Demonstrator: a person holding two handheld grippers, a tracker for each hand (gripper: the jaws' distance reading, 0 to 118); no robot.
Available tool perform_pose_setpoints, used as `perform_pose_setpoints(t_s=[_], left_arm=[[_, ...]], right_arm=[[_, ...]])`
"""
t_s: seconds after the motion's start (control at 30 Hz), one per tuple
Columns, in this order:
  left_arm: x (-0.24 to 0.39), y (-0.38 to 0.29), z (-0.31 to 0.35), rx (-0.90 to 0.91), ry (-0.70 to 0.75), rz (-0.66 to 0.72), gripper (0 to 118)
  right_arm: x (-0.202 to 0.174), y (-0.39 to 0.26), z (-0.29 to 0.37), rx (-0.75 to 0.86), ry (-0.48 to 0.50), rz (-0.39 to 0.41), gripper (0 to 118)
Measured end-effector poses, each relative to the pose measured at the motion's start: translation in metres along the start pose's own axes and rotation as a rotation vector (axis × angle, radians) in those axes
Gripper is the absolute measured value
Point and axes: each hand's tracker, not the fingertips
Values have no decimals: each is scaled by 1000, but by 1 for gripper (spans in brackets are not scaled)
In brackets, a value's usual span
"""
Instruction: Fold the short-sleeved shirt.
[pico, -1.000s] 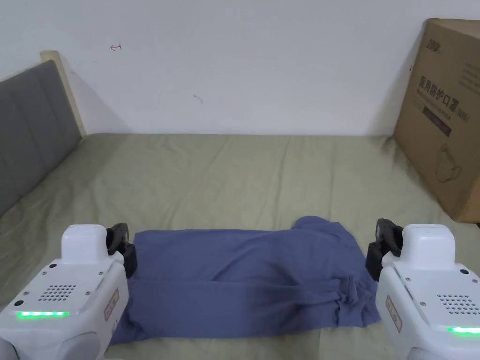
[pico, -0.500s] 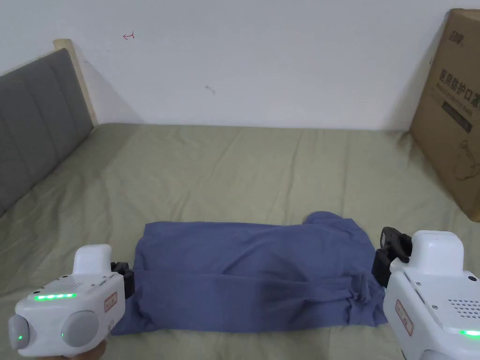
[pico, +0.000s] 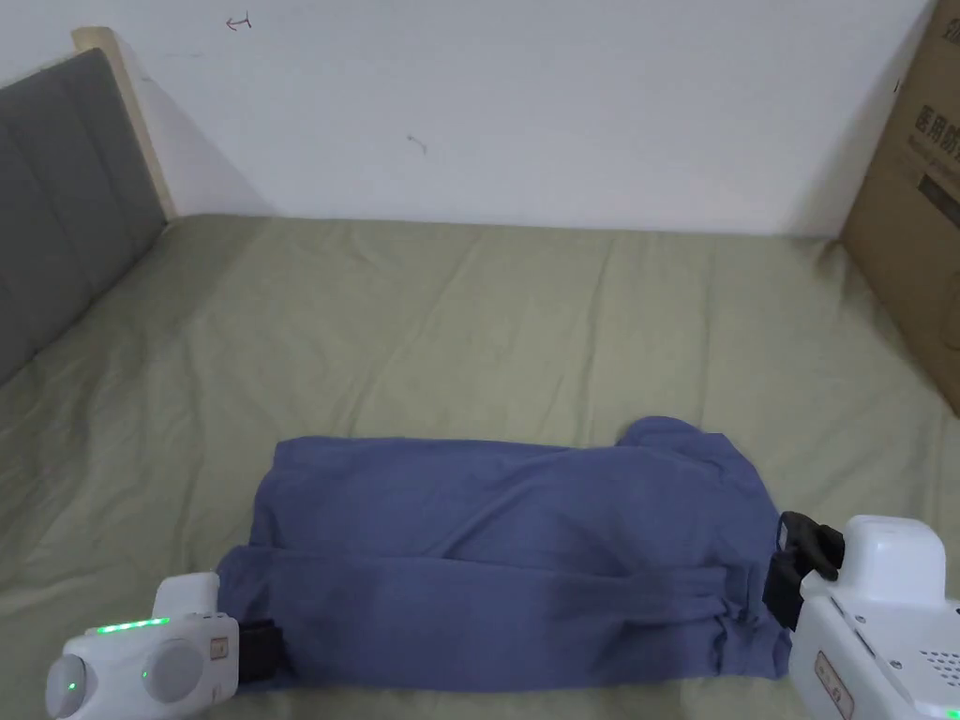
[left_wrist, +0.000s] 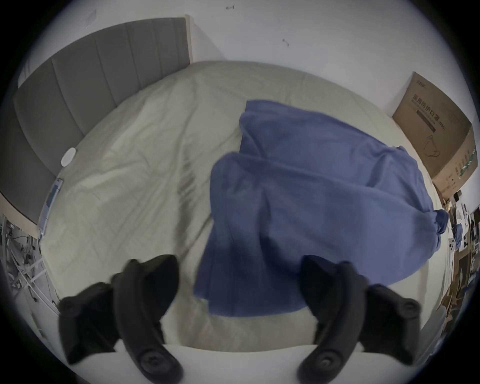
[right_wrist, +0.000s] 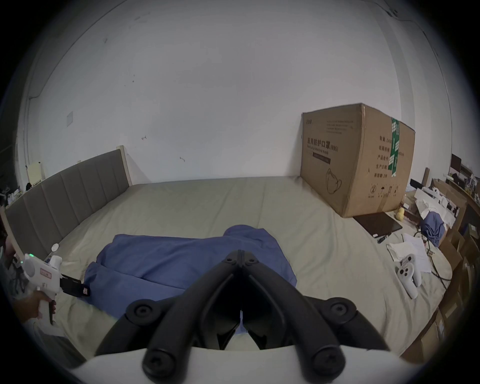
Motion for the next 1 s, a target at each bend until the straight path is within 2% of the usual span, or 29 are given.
perform_pose_setpoints(t_s=[0.07,0.13,0.17,0.2,0.23,0.27,0.3,0.33,0.4,0.47,0.6,0.63,0.7,0.73,0.77,0.8,0.83,0.93,1.0], left_arm=[[3,-6,-9,-38,-48,-11,64],[8,-11,1,30,-4,-43,55],[10,-11,4,32,-24,-52,40],[10,-10,7,41,-46,-73,8],[9,-7,9,44,-98,-77,5],[7,-8,14,44,-97,-61,5],[8,-8,20,59,-95,-67,5],[8,-7,26,91,-97,-75,5],[8,-1,41,129,-102,-74,5],[7,4,48,135,-119,-67,5],[7,7,46,142,-113,-80,5],[7,7,45,137,-113,-79,5],[7,6,43,129,-111,-77,5],[7,4,42,120,-119,-71,5],[5,2,43,120,-126,-68,5],[5,2,43,122,-130,-62,5],[3,1,43,118,-131,-54,5],[-1,-1,46,114,-138,-26,5],[-5,-3,52,123,-149,-4,5]], right_arm=[[6,-4,-7,-23,-10,-20,0],[13,-10,-17,-68,-26,-50,0],[20,-15,-23,-106,-35,-67,0],[26,-21,-31,-139,-49,-77,2],[31,-29,-40,-189,-57,-89,18],[36,-35,-49,-233,-62,-95,40],[44,-46,-61,-302,-57,-106,67],[48,-53,-69,-342,-59,-111,84],[55,-74,-90,-430,-81,-118,99],[59,-91,-106,-500,-83,-127,106],[57,-114,-129,-572,-56,-142,104],[55,-117,-134,-591,-65,-140,100],[54,-119,-138,-591,-57,-158,83],[53,-117,-136,-584,-60,-157,71],[53,-114,-133,-569,-57,-153,51],[53,-110,-129,-547,-20,-149,14],[52,-107,-125,-528,-1,-145,9],[49,-97,-110,-489,-9,-126,9],[54,-89,-96,-460,0,-171,9]])
